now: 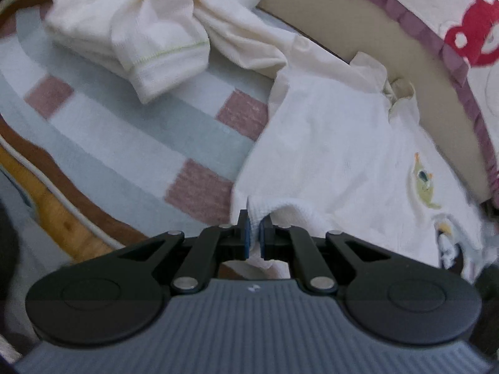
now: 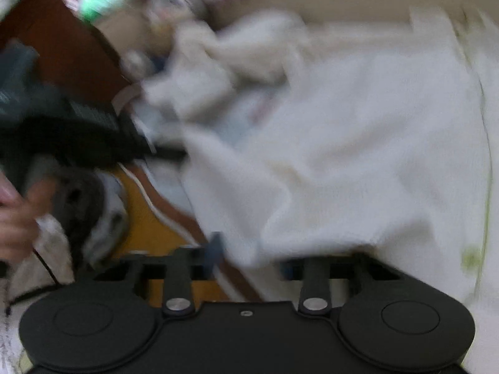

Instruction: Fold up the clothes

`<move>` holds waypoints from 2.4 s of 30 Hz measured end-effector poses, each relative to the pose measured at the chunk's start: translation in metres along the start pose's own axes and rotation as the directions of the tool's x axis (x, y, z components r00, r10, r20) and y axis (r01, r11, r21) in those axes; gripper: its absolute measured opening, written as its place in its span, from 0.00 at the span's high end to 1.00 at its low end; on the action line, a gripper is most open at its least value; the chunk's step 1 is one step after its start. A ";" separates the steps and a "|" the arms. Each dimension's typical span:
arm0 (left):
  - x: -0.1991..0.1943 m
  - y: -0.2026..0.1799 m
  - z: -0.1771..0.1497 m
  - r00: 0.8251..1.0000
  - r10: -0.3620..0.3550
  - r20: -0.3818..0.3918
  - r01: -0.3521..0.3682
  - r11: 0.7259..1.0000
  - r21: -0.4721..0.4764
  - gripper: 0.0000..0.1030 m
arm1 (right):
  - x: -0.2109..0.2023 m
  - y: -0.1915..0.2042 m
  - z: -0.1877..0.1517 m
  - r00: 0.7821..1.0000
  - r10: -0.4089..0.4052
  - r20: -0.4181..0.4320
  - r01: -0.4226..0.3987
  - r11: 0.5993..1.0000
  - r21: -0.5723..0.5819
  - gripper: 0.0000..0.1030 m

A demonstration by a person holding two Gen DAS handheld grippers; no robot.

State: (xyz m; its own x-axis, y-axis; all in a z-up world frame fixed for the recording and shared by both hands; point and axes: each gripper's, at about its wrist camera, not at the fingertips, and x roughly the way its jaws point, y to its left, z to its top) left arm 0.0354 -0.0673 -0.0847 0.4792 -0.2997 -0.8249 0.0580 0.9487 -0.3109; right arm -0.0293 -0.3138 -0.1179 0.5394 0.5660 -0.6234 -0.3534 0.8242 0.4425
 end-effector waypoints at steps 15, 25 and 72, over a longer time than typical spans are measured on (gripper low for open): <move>-0.044 -0.090 -0.057 0.963 -0.048 0.266 -0.119 0.807 0.578 0.57 | -0.028 -0.092 0.021 0.958 0.085 0.274 -0.210 0.859 0.468 0.94; 0.017 -0.130 -0.059 0.978 -0.034 0.208 -0.080 0.852 0.518 0.39 | -0.061 -0.087 0.038 0.911 0.165 0.378 -0.330 0.842 0.426 0.94; -0.078 -0.022 -0.067 0.944 0.329 -0.020 -0.320 0.930 0.182 0.54 | -0.175 -0.117 0.035 0.850 -0.299 -0.434 0.321 0.947 -0.023 0.47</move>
State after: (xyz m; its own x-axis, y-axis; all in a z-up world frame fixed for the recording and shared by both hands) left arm -0.0621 -0.0718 -0.0455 0.4543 0.0272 -0.8904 0.0601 0.9963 0.0611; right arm -0.0552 -0.5098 -0.0378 0.2319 0.2430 -0.9419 -0.1792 0.9624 0.2041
